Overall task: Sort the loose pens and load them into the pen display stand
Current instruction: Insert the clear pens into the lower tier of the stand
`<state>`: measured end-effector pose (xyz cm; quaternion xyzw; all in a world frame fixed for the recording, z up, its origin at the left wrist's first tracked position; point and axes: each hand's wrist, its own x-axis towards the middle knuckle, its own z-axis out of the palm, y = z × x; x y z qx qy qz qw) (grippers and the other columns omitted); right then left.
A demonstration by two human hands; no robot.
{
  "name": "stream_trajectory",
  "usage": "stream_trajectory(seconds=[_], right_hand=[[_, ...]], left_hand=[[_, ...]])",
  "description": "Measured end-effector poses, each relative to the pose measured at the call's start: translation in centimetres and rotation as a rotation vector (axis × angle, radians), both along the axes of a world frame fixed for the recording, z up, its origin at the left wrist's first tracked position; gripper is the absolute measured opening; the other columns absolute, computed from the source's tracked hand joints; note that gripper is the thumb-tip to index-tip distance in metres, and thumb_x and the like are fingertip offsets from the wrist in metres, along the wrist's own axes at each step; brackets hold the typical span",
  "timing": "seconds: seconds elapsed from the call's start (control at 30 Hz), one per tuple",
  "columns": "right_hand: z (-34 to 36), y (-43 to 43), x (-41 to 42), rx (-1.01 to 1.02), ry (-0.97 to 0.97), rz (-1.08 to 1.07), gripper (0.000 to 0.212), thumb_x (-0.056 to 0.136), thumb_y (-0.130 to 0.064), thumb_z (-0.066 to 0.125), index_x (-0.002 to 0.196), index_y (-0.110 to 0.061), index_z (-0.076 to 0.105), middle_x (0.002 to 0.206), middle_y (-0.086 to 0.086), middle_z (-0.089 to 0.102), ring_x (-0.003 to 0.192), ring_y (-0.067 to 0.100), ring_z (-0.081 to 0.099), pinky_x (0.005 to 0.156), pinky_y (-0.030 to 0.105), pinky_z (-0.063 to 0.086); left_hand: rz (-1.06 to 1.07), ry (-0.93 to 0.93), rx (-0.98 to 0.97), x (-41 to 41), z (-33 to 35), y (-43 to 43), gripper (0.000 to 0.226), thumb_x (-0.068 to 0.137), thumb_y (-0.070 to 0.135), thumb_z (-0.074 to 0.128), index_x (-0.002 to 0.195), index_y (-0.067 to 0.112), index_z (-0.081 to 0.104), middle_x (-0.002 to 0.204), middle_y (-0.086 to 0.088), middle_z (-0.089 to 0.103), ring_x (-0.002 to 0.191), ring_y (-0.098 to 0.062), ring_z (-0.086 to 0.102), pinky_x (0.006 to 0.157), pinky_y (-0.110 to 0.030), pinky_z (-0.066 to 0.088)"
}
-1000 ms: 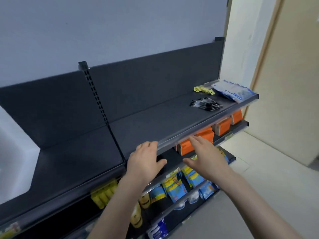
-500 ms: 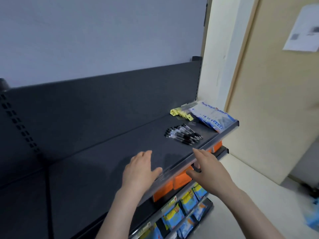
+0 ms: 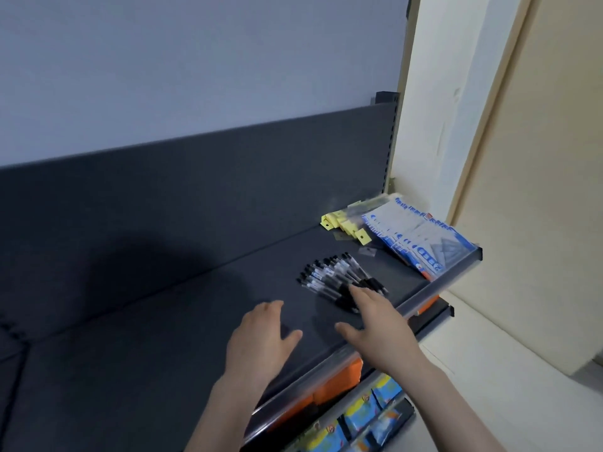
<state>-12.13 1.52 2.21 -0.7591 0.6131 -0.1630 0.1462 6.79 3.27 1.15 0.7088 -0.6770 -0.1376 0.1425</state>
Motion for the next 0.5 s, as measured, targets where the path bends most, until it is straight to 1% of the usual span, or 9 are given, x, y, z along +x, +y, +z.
stream_trajectory(seconds=[0.13, 0.23, 0.3, 0.37, 0.43, 0.5], right_hand=[[-0.7, -4.9, -2.5, 0.024, -0.056, 0.060, 0.070, 0.090, -0.038, 0.058, 0.148, -0.015, 0.026, 0.147, 0.000, 0.038, 0.136, 0.017, 0.033, 0.108, 0.027, 0.031], [-1.1, -9.1, -5.0, 0.043, -0.053, 0.058, 0.066, 0.091, -0.038, 0.057, 0.145, -0.013, 0.031, 0.141, 0.003, 0.044, 0.131, 0.020, 0.039, 0.104, 0.029, 0.035], [-1.6, -11.9, -6.1, 0.071, -0.040, 0.047, 0.060, 0.091, -0.039, 0.055, 0.141, -0.011, 0.037, 0.135, 0.007, 0.050, 0.125, 0.024, 0.046, 0.100, 0.033, 0.040], [-2.4, -14.1, -6.5, 0.098, -0.024, 0.060, 0.049, 0.092, -0.040, 0.054, 0.131, -0.012, 0.045, 0.125, 0.010, 0.057, 0.116, 0.028, 0.052, 0.092, 0.037, 0.045], [-3.3, -15.7, -6.5, 0.103, -0.001, 0.089, 0.036, 0.092, -0.039, 0.052, 0.118, -0.014, 0.051, 0.115, 0.010, 0.062, 0.106, 0.028, 0.057, 0.082, 0.036, 0.049], [-4.1, -16.9, -6.3, 0.093, 0.039, 0.123, 0.028, 0.093, -0.037, 0.052, 0.107, -0.013, 0.054, 0.110, 0.010, 0.062, 0.101, 0.028, 0.059, 0.075, 0.034, 0.048]], left_hand=[[0.098, 0.043, 0.008, -3.5, -1.3, -2.8, 0.052, 0.100, 0.043, 0.042, 0.146, 0.022, 0.034, 0.146, 0.003, 0.042, 0.131, -0.015, 0.042, 0.101, -0.029, 0.040], [0.220, 0.050, 0.017, -6.6, -1.5, -5.5, 0.048, 0.100, 0.048, 0.037, 0.140, 0.022, 0.041, 0.133, 0.001, 0.053, 0.118, -0.016, 0.052, 0.087, -0.030, 0.047], [0.319, 0.037, 0.038, -8.5, -1.5, -7.4, 0.052, 0.096, 0.058, 0.035, 0.131, 0.022, 0.046, 0.123, 0.000, 0.058, 0.110, -0.017, 0.056, 0.080, -0.032, 0.050], [0.417, 0.014, 0.058, -10.2, -1.7, -9.3, 0.062, 0.089, 0.070, 0.035, 0.124, 0.020, 0.047, 0.119, -0.001, 0.058, 0.108, -0.019, 0.056, 0.078, -0.034, 0.051], [0.502, -0.003, 0.064, -11.9, -2.1, -11.1, 0.074, 0.084, 0.075, 0.040, 0.130, 0.017, 0.042, 0.124, -0.003, 0.053, 0.114, -0.021, 0.051, 0.076, -0.033, 0.048], [0.564, -0.004, 0.072, -13.2, -2.6, -12.2, 0.079, 0.085, 0.070, 0.047, 0.139, 0.015, 0.034, 0.131, -0.005, 0.047, 0.121, -0.022, 0.046, 0.080, -0.035, 0.049]])
